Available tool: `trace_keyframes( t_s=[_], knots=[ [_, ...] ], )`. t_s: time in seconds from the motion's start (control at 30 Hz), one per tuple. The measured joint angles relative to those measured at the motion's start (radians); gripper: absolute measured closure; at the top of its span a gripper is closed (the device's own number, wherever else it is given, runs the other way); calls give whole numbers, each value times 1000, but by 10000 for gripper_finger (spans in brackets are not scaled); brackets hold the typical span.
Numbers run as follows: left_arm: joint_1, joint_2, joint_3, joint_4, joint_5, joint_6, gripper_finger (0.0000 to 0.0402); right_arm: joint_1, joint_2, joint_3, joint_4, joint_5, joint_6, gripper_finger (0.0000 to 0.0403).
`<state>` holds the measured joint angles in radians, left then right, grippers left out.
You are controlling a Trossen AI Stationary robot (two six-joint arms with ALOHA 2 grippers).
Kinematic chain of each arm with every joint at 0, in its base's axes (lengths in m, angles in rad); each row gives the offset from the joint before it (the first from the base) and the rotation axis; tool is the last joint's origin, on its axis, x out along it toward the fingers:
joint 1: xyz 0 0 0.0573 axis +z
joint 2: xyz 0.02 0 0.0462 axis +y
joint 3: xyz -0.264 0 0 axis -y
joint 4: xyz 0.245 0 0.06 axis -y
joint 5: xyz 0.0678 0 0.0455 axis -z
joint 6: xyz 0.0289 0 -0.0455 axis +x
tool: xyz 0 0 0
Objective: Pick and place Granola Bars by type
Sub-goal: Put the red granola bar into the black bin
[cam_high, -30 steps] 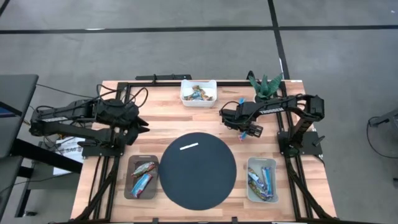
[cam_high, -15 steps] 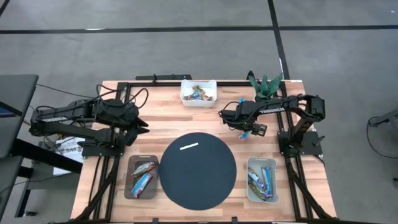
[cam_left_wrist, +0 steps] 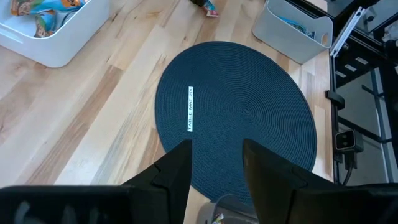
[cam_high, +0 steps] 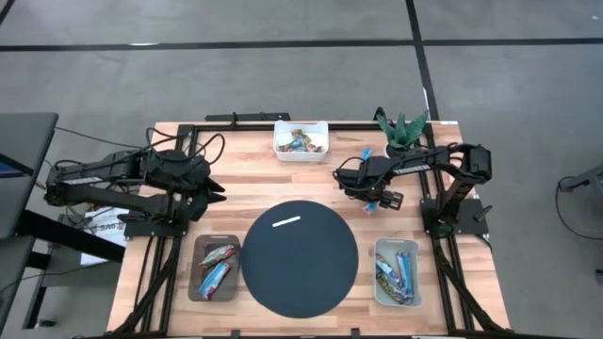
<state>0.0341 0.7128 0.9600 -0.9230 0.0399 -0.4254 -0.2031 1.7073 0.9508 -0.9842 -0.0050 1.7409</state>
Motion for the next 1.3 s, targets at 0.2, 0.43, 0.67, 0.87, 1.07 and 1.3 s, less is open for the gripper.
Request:
trace_keyframes(
  t_s=[0.2,0.43,0.67,0.87,1.07,1.3],
  knots=[
    [0,0,0,0,1,-1,269,-1,-6,-61,96,-52,12,207],
    [0,0,0,0,-8,-2,269,0,-5,-65,130,-41,-36,285],
    [0,0,0,1,-51,-26,269,49,6,-3,150,-19,-141,371],
    [0,0,0,1,-76,-42,269,122,3,163,237,3,-377,351],
    [0,0,0,1,-130,-83,269,191,3,371,404,-121,-741,360],
    [0,0,0,2,-245,-144,269,201,1,512,546,-292,-1016,369]
  ],
)
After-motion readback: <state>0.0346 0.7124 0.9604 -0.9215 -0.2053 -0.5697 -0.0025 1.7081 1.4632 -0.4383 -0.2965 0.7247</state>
